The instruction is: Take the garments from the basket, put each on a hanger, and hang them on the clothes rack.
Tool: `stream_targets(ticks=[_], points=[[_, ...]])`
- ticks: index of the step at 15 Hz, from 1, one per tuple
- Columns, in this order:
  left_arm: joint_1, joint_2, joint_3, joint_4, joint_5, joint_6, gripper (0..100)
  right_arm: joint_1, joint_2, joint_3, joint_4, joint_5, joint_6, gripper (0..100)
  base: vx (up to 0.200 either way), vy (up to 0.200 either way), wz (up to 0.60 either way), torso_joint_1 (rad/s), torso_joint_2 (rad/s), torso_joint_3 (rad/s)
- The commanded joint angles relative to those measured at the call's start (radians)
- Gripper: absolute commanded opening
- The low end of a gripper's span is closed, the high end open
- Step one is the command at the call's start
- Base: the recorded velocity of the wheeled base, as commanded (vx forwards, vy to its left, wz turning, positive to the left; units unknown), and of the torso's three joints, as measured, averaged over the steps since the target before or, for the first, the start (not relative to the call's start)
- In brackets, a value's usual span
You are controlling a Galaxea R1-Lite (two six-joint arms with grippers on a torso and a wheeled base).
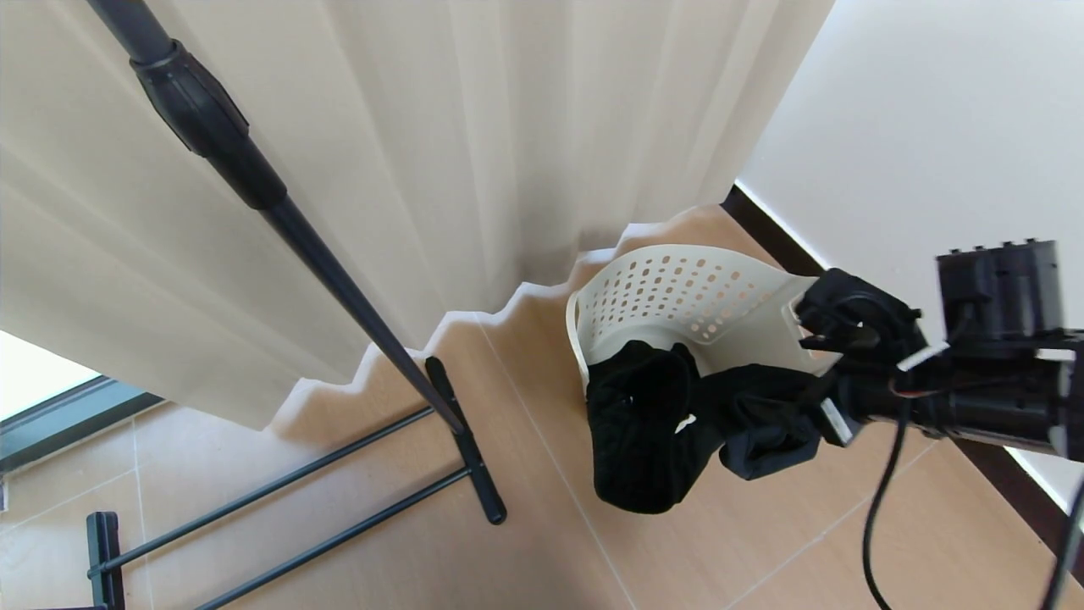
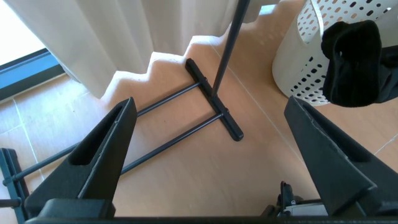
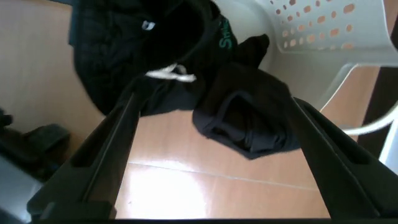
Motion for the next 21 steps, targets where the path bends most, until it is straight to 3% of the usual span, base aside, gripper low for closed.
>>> stream_targets(ticks=[1, 3, 5, 21], points=[[0.000, 0.000, 0.000, 0.000, 0.000, 0.000, 100, 0.028, 0.246, -0.151, -0.008, -0.045, -0.025, 100, 0.000, 0.000, 0.00, 0.000, 0.00, 0.000], [0.000, 0.000, 0.000, 0.000, 0.000, 0.000, 100, 0.031, 0.361, -0.260, -0.022, -0.090, -0.040, 100, 0.000, 0.000, 0.00, 0.000, 0.00, 0.000], [0.000, 0.000, -0.001, 0.000, 0.000, 0.000, 100, 0.040, 0.415, -0.303, -0.024, -0.102, -0.040, 100, 0.000, 0.000, 0.00, 0.000, 0.00, 0.000], [0.000, 0.000, 0.000, 0.000, 0.000, 0.000, 100, 0.031, 0.569, -0.358, -0.200, -0.099, -0.019, 100, 0.000, 0.000, 0.00, 0.000, 0.00, 0.000]])
